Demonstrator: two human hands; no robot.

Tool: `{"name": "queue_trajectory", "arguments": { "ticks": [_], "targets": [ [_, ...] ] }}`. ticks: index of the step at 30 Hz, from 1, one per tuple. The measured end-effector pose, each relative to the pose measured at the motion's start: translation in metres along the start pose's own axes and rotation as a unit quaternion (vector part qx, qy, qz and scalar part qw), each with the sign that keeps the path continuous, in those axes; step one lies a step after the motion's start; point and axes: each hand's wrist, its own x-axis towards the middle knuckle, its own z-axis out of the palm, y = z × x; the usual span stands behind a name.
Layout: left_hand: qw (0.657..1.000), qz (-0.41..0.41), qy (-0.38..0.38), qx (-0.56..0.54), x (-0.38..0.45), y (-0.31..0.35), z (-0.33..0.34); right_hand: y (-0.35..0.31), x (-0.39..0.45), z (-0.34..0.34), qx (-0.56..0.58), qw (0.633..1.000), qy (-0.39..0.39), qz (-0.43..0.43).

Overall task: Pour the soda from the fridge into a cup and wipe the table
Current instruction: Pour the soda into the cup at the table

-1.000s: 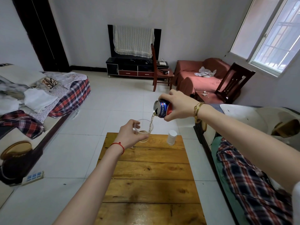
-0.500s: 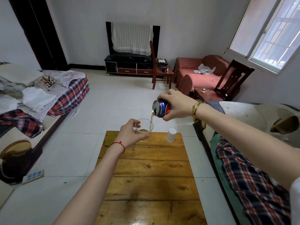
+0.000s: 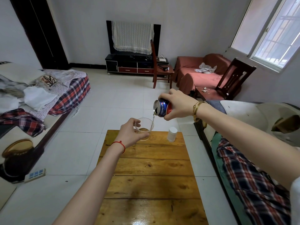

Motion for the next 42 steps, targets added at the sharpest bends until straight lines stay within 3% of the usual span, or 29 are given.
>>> {"name": "queue_trajectory", "arguments": {
  "ticks": [42],
  "targets": [
    [1.0,0.005,-0.01,0.004,-0.006,-0.002,-0.003,-0.019,-0.004,-0.005,-0.036,0.999,-0.006,0.007]
  ]
}}
